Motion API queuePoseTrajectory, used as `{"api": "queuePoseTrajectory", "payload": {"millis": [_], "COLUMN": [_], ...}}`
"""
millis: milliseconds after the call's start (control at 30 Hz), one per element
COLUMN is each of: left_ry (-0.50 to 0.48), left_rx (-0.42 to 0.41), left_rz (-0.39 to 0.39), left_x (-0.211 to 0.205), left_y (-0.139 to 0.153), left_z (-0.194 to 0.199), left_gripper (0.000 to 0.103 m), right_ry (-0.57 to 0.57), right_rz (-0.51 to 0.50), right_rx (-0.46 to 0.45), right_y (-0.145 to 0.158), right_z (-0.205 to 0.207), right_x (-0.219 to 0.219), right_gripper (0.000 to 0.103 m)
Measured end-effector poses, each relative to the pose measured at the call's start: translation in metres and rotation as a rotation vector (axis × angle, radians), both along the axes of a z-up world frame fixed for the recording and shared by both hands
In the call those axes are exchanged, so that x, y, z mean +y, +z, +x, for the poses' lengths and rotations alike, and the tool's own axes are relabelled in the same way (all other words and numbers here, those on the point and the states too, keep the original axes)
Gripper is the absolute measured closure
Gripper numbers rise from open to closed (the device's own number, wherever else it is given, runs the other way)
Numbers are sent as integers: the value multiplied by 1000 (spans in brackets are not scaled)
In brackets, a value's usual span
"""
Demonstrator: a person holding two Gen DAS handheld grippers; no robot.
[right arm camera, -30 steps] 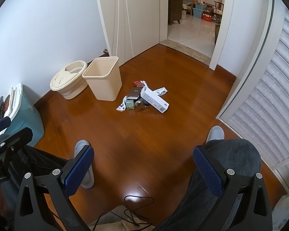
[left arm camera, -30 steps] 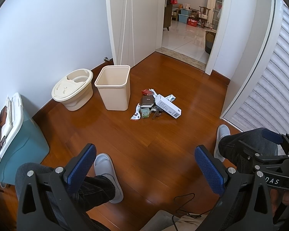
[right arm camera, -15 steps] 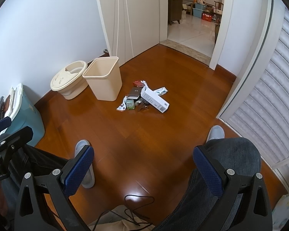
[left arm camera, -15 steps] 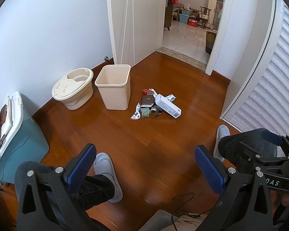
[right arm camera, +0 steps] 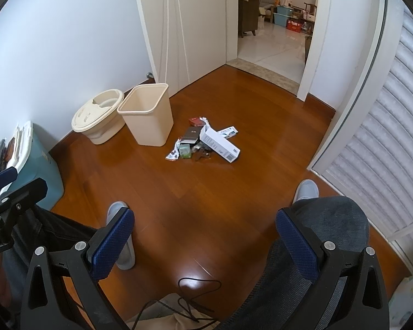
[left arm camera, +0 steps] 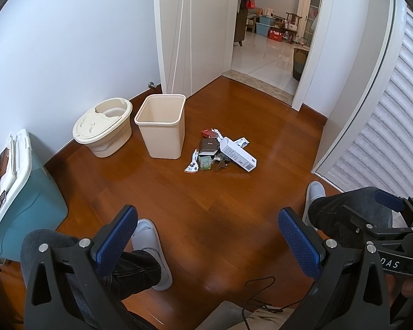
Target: Collect trash
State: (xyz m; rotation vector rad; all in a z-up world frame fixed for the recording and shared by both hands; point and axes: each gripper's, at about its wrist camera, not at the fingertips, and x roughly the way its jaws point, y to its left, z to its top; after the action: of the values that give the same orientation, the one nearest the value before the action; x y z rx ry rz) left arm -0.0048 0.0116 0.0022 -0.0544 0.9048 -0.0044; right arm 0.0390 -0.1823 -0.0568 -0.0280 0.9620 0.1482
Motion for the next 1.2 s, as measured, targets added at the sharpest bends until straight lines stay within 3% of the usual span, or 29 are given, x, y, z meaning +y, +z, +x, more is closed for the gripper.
{"api": "queuePoseTrajectory", "payload": {"millis": [167, 300, 400, 467, 600, 733, 967, 1067, 1167, 1200], "left_ry": [12, 29, 69, 79, 81, 102, 213, 228, 224, 226], "left_rx": [3, -8, -26, -16, 53, 121, 223, 252, 236, 246], "left_rz": [-3, 15, 38, 59, 53, 54, 51, 127, 257, 255], "left_x": [6, 8, 15, 14, 12, 12, 26, 18, 4, 2], "left_y": [0, 4, 5, -2, -30, -69, -163, -207, -255, -269], "left_z": [0, 17, 44, 67, 119, 186, 274, 308, 342, 350], "left_gripper": [0, 0, 0, 0, 0, 0, 0, 0, 0, 0], "right_ry": [16, 99, 188, 247, 451, 597, 753, 798, 817, 823], "right_rz": [-3, -52, -110, -131, -194, -347, -502, -599, -618, -613], "right_rx": [-8, -56, -108, -96, -62, -18, 133, 130, 138, 143], "right_y": [2, 9, 18, 18, -5, -80, -305, -387, -450, -466], "right_z": [-3, 19, 58, 96, 176, 263, 389, 423, 452, 459], "right_x": [-3, -5, -8, -11, -5, 11, 18, 26, 30, 32], "right_gripper": [0, 0, 0, 0, 0, 0, 0, 0, 0, 0]}}
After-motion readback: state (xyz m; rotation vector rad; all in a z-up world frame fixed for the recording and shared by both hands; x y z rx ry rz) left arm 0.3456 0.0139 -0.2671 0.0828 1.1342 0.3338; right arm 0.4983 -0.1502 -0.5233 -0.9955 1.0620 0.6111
